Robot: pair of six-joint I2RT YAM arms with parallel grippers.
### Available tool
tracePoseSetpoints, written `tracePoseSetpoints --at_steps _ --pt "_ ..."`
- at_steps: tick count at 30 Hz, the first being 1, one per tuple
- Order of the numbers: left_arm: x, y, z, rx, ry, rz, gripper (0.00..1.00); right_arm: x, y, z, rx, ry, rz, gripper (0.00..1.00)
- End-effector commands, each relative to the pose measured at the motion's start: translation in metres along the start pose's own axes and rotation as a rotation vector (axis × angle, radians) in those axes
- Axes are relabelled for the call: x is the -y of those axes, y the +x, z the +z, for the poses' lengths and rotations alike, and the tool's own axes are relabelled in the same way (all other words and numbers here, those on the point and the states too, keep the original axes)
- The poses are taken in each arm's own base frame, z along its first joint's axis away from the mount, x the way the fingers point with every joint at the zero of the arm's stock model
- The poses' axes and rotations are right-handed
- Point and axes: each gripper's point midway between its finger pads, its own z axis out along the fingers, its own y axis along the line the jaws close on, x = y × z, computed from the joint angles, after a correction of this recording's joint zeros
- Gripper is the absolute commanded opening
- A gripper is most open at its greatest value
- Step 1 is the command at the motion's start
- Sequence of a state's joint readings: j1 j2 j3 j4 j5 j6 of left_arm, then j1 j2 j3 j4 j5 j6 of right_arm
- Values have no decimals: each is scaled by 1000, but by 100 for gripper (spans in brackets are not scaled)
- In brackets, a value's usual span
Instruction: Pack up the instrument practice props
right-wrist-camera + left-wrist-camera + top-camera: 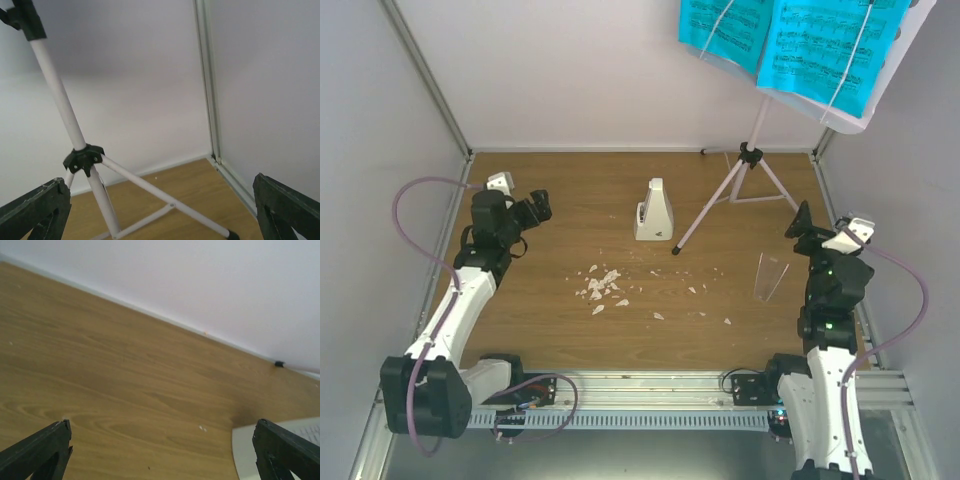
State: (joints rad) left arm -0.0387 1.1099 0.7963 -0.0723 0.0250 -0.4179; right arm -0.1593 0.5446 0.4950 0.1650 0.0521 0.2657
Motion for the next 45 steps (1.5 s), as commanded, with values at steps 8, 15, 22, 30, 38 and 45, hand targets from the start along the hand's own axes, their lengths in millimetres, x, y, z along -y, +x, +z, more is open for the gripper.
tracePoseSetpoints --at_steps 8,15,22,30,38,45 --pt "56 -18 -49 -58 219 107 99 38 24 -27 -93 217 177 100" --pt "115 -20 -78 -90 339 323 95 -10 29 -7 -253 -28 157 100" --pt "118 -25 -90 -27 369 365 99 -67 99 20 -604 -218 181 99" --pt "92 -15 -68 7 247 417 99 -174 99 14 -649 -418 133 100" --pt "77 6 -58 21 219 447 99 -272 112 33 -677 -535 71 87" --pt "71 4 -59 40 188 455 99 -314 134 63 -696 -484 27 82"
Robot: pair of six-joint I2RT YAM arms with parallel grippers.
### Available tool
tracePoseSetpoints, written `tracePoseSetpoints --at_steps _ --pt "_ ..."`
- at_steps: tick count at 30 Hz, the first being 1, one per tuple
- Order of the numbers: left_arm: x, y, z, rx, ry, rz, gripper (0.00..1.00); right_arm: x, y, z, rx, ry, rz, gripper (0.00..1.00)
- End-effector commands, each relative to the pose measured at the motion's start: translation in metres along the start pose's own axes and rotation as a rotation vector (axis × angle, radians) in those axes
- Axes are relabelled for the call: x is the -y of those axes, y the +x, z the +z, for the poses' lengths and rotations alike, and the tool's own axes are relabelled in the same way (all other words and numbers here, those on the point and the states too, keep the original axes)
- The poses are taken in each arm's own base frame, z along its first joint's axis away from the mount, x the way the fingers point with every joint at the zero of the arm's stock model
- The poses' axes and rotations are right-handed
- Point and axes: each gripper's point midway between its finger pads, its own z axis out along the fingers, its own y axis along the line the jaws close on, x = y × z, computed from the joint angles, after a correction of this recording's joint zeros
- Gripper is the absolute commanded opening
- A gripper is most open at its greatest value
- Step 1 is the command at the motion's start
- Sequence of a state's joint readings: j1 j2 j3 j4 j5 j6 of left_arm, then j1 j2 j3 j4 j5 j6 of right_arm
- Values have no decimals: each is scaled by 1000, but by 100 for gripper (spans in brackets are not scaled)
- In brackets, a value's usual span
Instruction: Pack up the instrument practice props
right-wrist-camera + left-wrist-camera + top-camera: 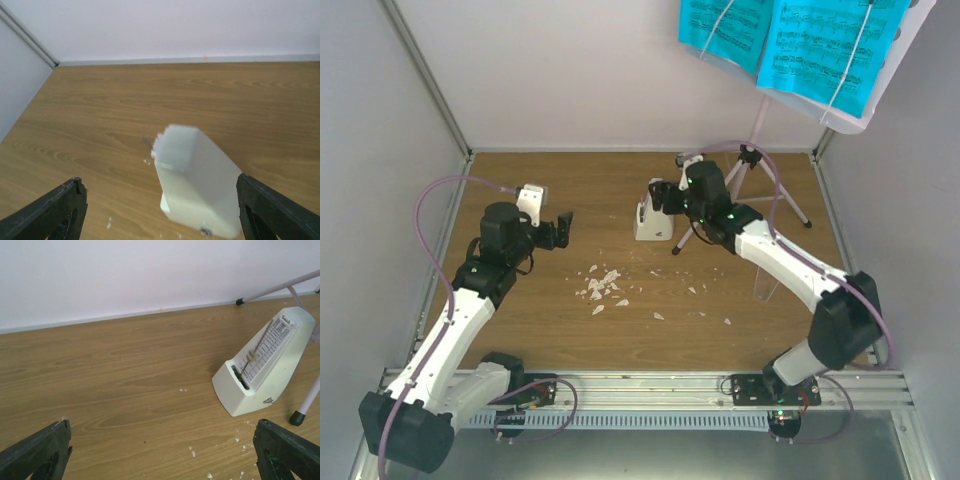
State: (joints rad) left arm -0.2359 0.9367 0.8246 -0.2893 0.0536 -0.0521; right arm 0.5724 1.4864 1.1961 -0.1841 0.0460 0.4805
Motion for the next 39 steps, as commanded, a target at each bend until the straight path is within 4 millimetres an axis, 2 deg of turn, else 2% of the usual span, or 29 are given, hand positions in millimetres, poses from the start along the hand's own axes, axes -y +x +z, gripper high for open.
tracePoseSetpoints --at_steps 1,2,11,18,26,39 --pt "-6 -20 -7 96 -40 25 99 -4 -19 23 41 83 -4 82" --pt "-11 -20 -7 95 -68 23 99 -2 -19 28 39 107 -6 81" --pt "-13 -19 -9 92 -78 20 99 15 -4 57 -8 216 -30 72" --pt "-13 -18 -8 88 -79 15 99 17 6 75 -38 234 -43 67" --pt "-13 -16 -6 79 -77 12 99 22 9 82 -50 263 -51 54" --pt "-13 -17 -7 81 -81 9 99 11 17 89 -58 260 -87 53"
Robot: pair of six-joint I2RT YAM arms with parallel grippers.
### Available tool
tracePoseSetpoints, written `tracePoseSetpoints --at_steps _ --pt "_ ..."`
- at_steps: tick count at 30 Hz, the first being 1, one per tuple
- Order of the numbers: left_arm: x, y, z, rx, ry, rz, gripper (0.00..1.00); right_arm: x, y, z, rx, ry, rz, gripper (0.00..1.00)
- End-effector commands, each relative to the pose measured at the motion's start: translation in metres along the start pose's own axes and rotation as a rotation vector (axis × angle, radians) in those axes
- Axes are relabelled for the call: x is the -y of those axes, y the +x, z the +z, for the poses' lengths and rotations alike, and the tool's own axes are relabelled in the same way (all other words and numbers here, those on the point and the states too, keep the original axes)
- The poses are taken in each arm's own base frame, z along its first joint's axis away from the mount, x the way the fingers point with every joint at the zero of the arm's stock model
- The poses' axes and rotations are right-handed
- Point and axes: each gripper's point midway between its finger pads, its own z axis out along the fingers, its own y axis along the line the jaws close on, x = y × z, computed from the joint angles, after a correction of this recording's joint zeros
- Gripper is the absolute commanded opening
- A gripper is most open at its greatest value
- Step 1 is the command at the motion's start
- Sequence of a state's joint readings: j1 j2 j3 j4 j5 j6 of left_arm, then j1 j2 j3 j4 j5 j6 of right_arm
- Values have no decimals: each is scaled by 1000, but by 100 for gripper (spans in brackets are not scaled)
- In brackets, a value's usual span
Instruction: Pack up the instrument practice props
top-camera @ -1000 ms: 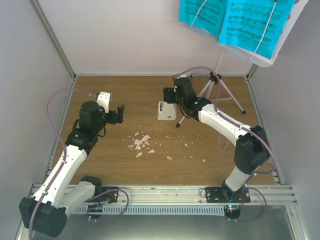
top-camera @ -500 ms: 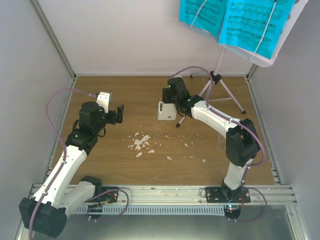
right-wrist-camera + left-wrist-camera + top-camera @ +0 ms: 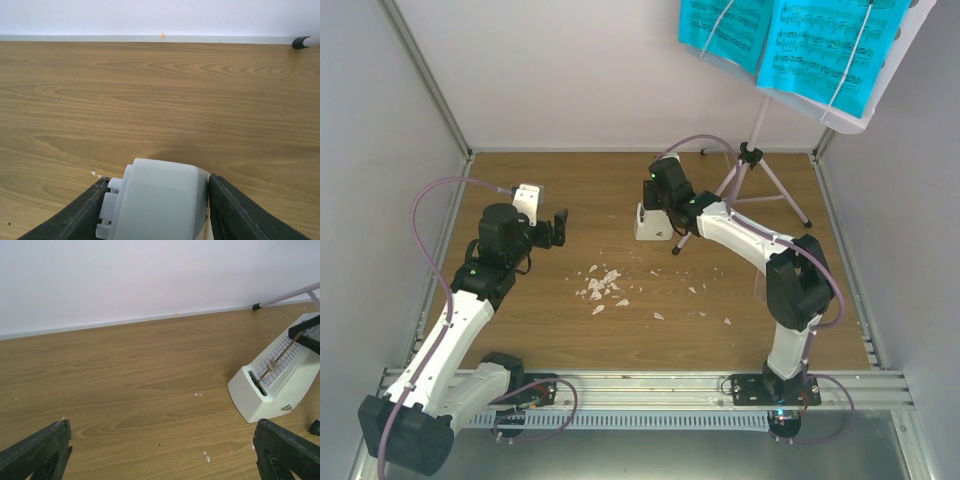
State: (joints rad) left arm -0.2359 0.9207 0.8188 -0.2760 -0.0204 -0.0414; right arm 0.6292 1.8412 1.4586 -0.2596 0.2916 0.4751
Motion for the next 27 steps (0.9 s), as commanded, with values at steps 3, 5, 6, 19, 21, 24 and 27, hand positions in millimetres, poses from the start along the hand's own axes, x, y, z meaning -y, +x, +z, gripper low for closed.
tracePoseSetpoints --at_steps 3,5,6,19,21,24,27 --pt "-1 -12 -4 56 -6 -4 99 -6 -2 1 14 21 -28 49" --pt "-1 -13 -4 59 -7 -4 99 -6 -2 2 13 25 -30 43" --pt "-1 -12 -4 59 -6 -4 99 -6 -2 1 13 26 -31 39" --pt "-3 -8 -1 46 -18 -4 99 -69 -46 -78 221 -310 -268 37" --pt "-3 -7 1 40 -19 -4 99 -88 -41 -106 269 -417 -369 37" --pt "-4 -5 3 33 -23 -2 99 -103 -17 -136 294 -507 -487 37" --pt "-5 -2 5 25 -30 -1 99 -101 6 -153 283 -548 -529 36"
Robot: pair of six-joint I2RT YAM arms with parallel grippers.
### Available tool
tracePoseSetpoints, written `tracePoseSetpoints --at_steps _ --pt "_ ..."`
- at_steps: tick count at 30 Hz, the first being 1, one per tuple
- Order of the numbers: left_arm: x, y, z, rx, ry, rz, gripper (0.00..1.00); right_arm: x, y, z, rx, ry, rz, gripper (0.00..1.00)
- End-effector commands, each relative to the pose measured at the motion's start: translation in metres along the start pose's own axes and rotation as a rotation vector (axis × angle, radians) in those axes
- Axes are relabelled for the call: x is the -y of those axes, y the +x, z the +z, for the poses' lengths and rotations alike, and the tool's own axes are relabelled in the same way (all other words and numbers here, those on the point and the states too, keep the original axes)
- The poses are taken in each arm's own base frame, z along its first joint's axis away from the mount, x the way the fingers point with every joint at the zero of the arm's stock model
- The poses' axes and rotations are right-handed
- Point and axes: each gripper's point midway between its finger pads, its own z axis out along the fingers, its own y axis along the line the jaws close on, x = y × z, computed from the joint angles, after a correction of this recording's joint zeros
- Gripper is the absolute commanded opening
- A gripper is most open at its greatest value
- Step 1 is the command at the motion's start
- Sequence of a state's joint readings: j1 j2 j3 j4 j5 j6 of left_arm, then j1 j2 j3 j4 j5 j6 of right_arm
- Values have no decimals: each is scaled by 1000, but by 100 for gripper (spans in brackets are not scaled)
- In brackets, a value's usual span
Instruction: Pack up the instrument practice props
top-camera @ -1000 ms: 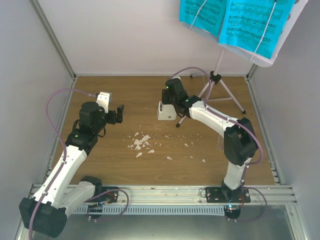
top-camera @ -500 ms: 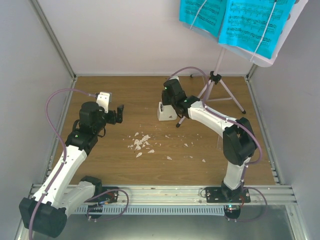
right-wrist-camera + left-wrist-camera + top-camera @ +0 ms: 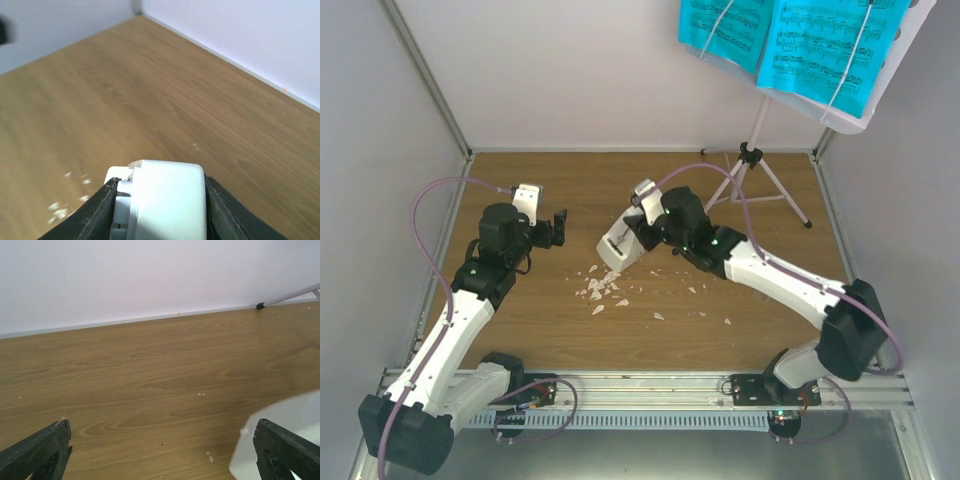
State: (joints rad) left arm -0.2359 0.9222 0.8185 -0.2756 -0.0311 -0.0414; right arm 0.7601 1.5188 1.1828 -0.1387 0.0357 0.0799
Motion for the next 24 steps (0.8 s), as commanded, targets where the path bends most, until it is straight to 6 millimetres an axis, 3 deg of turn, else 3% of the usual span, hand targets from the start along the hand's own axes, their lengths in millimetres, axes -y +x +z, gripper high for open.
tracePoseSetpoints --at_steps 1,5,13,24 --pt "-4 -2 5 26 -22 -1 99 -34 -32 -42 186 -128 -127 36" --pt "-5 1 6 17 -31 2 99 -41 -5 -60 168 -150 -123 36" --pt "-6 1 5 22 -38 10 99 -47 24 -85 166 -181 -127 36" --pt "-5 3 7 17 -33 13 99 -43 43 -89 125 -155 -145 36"
